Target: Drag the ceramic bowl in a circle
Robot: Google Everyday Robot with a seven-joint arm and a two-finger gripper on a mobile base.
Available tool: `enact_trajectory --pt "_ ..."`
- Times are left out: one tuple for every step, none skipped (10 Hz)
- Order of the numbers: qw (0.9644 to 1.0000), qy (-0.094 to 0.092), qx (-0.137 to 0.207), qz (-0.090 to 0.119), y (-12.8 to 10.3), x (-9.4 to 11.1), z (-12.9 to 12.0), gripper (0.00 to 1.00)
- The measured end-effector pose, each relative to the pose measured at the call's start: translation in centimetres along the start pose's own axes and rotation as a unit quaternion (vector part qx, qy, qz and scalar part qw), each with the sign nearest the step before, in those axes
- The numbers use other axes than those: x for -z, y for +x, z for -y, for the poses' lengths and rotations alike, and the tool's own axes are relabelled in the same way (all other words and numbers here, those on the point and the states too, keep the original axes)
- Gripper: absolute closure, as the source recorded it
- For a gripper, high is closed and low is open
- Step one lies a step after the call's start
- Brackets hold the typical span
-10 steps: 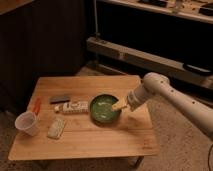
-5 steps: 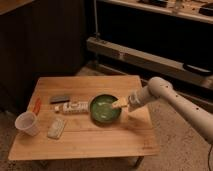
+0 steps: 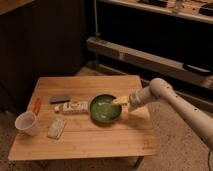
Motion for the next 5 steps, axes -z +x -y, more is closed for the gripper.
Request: enact_trajectory --pt "0.9997 0.013 -0.022 -0.001 0.32 0.01 -0.12 0.2" --pt "0.9989 0.024 -0.04 0.0 0.37 0.09 -0.45 0.2" --pt "0.9982 0.031 -0.05 -0.001 0.49 0.1 -0.61 0.2" --pt "0.9973 0.041 -0.06 0.001 0.47 -0.06 -0.69 0.2" --pt "0.9969 0.047 -0.064 0.0 0.46 -0.2 -0.64 0.2"
